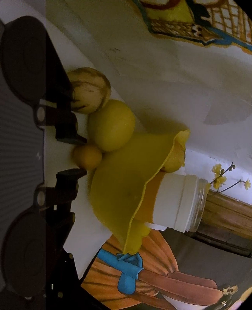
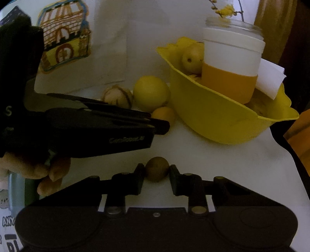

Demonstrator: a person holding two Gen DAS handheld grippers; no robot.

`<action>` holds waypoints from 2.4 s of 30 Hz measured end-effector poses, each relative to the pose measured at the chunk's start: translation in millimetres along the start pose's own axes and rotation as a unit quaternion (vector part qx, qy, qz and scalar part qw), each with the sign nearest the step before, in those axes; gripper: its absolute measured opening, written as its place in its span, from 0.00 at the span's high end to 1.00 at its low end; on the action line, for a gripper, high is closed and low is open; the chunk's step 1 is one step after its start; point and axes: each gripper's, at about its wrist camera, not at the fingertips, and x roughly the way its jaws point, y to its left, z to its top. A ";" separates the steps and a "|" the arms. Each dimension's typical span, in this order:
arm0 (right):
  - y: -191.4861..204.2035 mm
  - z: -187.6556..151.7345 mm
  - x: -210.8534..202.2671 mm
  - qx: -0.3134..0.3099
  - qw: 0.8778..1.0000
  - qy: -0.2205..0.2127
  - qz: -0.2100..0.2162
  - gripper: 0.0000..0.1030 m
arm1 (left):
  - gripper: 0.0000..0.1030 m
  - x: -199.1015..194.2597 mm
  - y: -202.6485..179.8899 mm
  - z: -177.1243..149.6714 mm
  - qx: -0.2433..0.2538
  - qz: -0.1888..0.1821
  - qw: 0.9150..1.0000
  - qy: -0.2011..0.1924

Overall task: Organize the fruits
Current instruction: 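Grasp the small orange with the left tool while the right tool grasps the small brown fruit, then carry the orange with the left tool while the right tool carries the brown fruit over the tray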

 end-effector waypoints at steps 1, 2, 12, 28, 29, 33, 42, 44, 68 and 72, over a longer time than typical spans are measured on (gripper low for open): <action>1.3 -0.3 -1.3 -0.003 1.000 0.001 0.001 0.71 | 0.73 -1.0 -0.5 -1.0 0.003 0.001 1.000 0.002; 3.0 -0.8 -2.9 -0.006 1.000 0.004 0.002 0.71 | 0.73 -1.7 -1.6 -1.3 0.005 0.003 1.000 0.004; 17.6 -13.8 -26.1 -0.020 0.999 0.023 0.010 0.71 | 0.73 -22.8 -3.0 -7.7 0.009 0.002 1.000 0.019; 23.2 -34.3 -32.2 -0.008 0.999 0.027 0.024 0.71 | 0.65 -33.1 -1.7 -14.4 0.021 0.001 0.999 0.027; 23.1 -34.8 -32.6 -0.006 0.999 0.026 0.024 0.71 | 0.64 -31.9 -2.1 -14.0 0.022 0.003 0.999 0.026; 21.1 -36.9 -31.6 0.001 1.000 0.021 0.023 0.71 | 0.59 -25.0 -2.1 -8.9 0.012 0.007 1.000 0.024; 20.9 -39.0 -32.8 0.005 0.999 0.020 0.024 0.70 | 0.62 -15.1 -1.8 -4.4 -0.008 0.009 1.000 0.020; 20.0 -38.4 -32.5 0.007 0.999 0.020 0.026 0.70 | 0.66 -14.2 -0.7 -4.4 -0.012 0.003 1.000 0.018; 61.6 -75.3 -138.3 0.020 0.999 -0.042 0.016 0.71 | 0.67 -167.4 -16.8 -28.1 0.024 -0.022 0.999 0.009; 59.6 -97.1 -178.3 0.032 0.997 -0.063 -0.003 0.71 | 0.67 -205.1 -36.9 -37.9 0.031 -0.038 0.999 -0.001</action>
